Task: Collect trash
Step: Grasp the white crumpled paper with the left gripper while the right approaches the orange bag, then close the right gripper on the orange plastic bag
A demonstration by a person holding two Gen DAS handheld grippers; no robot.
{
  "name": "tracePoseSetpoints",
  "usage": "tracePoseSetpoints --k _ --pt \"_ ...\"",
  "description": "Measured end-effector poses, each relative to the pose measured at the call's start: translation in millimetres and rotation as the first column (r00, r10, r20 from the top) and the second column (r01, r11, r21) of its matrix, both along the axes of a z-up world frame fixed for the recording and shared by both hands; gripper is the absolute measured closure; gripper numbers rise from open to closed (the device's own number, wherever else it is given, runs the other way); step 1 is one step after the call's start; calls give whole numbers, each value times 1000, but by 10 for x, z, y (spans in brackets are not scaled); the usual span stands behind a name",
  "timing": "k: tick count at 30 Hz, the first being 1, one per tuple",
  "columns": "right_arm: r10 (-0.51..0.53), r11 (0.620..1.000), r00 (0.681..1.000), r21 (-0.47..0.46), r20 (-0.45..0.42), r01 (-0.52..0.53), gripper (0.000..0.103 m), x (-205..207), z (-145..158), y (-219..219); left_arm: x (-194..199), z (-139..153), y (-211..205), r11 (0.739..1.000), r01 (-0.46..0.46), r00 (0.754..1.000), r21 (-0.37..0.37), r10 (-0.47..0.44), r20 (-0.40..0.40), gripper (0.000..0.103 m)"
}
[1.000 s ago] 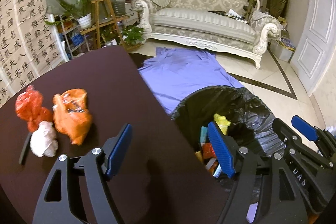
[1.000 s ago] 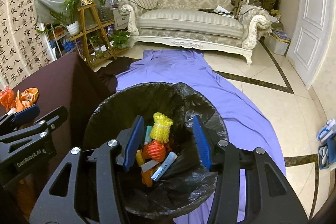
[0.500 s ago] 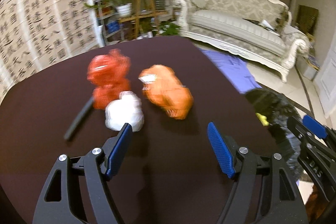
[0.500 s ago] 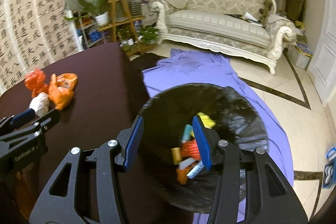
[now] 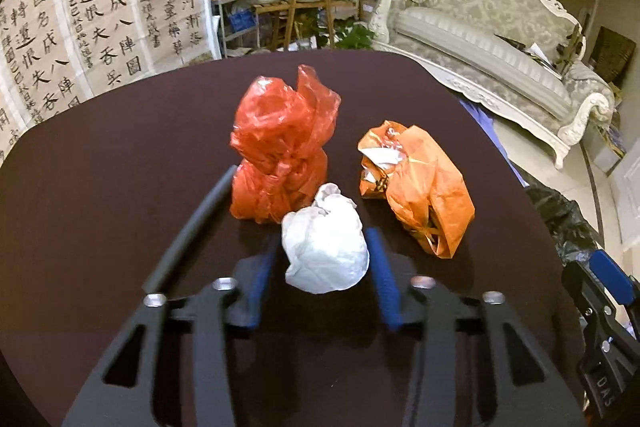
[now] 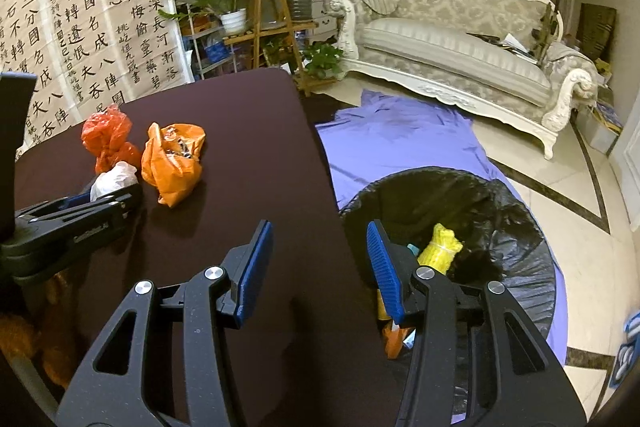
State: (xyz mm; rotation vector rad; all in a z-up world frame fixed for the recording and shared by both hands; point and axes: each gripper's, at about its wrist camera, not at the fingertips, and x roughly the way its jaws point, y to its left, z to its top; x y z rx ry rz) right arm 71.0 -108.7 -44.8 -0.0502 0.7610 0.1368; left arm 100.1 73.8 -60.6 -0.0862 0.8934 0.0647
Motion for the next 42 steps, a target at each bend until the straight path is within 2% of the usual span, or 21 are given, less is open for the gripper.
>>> tracePoseSetpoints --k 10,18,25,27,42 --pt "60 998 998 3 -12 -60 55 22 -19 259 -231 49 16 999 40 999 -1 -40 28 73" --pt "140 990 989 20 -49 -139 54 96 -75 595 -438 55 357 1000 -23 999 13 23 26 73" --pt "195 980 978 -7 -70 -196 52 180 -95 918 -546 31 713 995 -101 995 23 100 17 73" --pt "203 979 976 -6 -74 -204 48 218 -104 992 -565 26 801 993 -120 993 18 120 15 73" --pt "193 980 978 -26 -83 -196 47 568 -114 1286 -653 31 962 989 -150 988 -8 150 22 73"
